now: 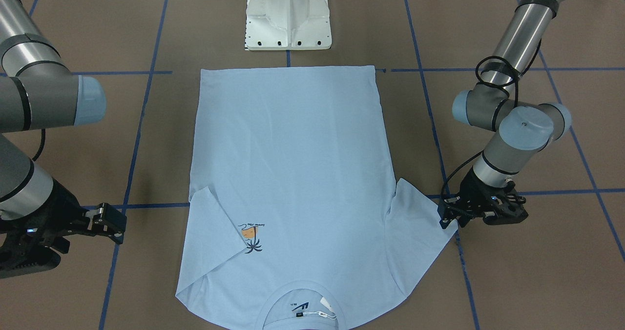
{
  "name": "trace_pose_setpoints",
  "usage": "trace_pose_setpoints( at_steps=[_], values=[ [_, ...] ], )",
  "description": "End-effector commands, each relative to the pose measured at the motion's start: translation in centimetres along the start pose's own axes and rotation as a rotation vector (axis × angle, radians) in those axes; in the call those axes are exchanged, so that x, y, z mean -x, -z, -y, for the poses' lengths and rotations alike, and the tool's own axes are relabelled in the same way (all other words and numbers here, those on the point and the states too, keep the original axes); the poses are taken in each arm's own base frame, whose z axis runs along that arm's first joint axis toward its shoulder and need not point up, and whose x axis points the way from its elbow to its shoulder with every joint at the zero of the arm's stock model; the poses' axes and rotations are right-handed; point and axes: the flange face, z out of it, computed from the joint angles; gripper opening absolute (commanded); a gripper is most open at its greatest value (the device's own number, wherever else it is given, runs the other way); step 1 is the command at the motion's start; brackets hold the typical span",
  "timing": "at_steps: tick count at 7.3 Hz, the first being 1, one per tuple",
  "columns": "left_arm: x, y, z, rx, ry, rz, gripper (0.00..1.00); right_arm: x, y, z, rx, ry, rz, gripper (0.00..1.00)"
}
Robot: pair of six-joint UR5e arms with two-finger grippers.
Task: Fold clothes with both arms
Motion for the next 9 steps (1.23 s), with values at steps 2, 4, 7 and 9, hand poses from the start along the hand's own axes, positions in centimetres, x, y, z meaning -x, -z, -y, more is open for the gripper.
trace_pose_setpoints(
  at_steps=[2, 4, 7, 9],
  values=[
    [-0.3, 0.1, -0.1, 0.001, -0.007, -0.002, 0.0, -0.1, 0.0, 0.0, 0.0, -0.005, 0.0, 1.0],
    [-3.5, 1.5, 0.9, -0.004, 0.001, -0.008, 0.0, 0.0, 0.0, 0.0, -0.001, -0.006, 0.001, 1.0],
    [-14.8, 1.0, 0.2, 0.021, 0.106, 0.057, 0.0, -0.1, -0.4, -0.3, 0.002, -0.008, -0.002, 1.0],
    [-21.5, 1.3, -0.8, 0.048, 0.142, 0.046, 0.0, -0.1, -0.6, -0.4, 0.006, -0.01, -0.004, 1.0]
  ],
)
